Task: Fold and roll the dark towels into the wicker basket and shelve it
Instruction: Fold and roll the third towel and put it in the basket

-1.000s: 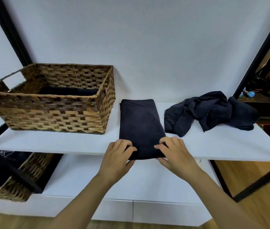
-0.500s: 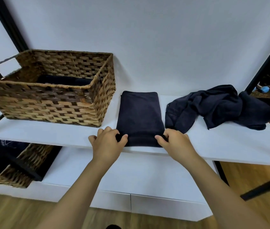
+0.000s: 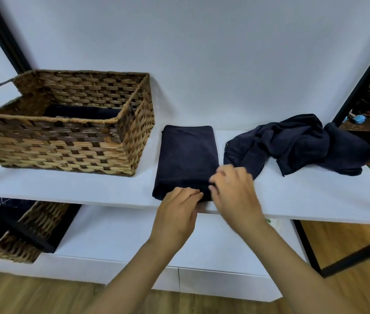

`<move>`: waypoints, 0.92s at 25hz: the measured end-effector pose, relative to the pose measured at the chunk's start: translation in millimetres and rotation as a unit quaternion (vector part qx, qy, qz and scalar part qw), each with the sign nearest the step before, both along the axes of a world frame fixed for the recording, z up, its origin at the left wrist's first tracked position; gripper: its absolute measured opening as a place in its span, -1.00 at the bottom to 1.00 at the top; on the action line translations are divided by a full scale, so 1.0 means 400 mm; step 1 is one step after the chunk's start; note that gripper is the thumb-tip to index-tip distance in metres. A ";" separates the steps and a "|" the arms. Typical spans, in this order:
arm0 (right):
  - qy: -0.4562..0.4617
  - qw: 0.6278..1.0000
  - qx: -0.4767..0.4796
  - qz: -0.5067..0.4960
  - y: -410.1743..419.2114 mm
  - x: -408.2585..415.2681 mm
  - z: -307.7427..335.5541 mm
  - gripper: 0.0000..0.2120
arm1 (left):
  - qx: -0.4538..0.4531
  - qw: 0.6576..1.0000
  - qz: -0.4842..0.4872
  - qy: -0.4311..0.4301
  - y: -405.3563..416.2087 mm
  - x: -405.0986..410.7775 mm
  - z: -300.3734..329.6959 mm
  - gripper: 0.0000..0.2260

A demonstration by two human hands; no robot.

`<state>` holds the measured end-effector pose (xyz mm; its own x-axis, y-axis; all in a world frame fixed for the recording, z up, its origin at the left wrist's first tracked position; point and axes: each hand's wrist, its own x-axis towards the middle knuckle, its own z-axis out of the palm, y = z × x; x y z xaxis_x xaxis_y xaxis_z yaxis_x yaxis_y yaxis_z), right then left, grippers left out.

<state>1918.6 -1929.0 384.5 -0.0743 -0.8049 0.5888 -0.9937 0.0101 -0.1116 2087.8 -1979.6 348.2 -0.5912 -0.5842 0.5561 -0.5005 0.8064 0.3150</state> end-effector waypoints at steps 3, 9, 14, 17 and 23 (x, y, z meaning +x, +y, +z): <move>0.025 0.992 -0.010 0.126 0.014 0.032 -0.067 -0.78 | 0.018 1.000 -0.022 0.011 -0.020 0.005 0.024 -0.81; -0.022 0.999 -0.016 0.043 0.024 -0.019 -0.087 -0.76 | 0.013 1.000 0.000 0.006 -0.086 0.112 0.017 -0.75; -0.065 0.997 0.043 -0.003 0.012 -0.020 -0.058 -0.80 | 0.013 0.999 0.033 -0.037 -0.107 0.095 0.025 -0.81; -0.085 0.990 0.114 -0.021 0.007 -0.021 -0.037 -0.79 | -0.039 0.989 0.105 -0.100 -0.091 0.075 0.033 -0.70; -0.066 0.959 0.261 -0.089 -0.020 -0.017 0.020 -0.57 | 0.029 0.954 0.200 -0.221 -0.085 0.029 0.108 -0.57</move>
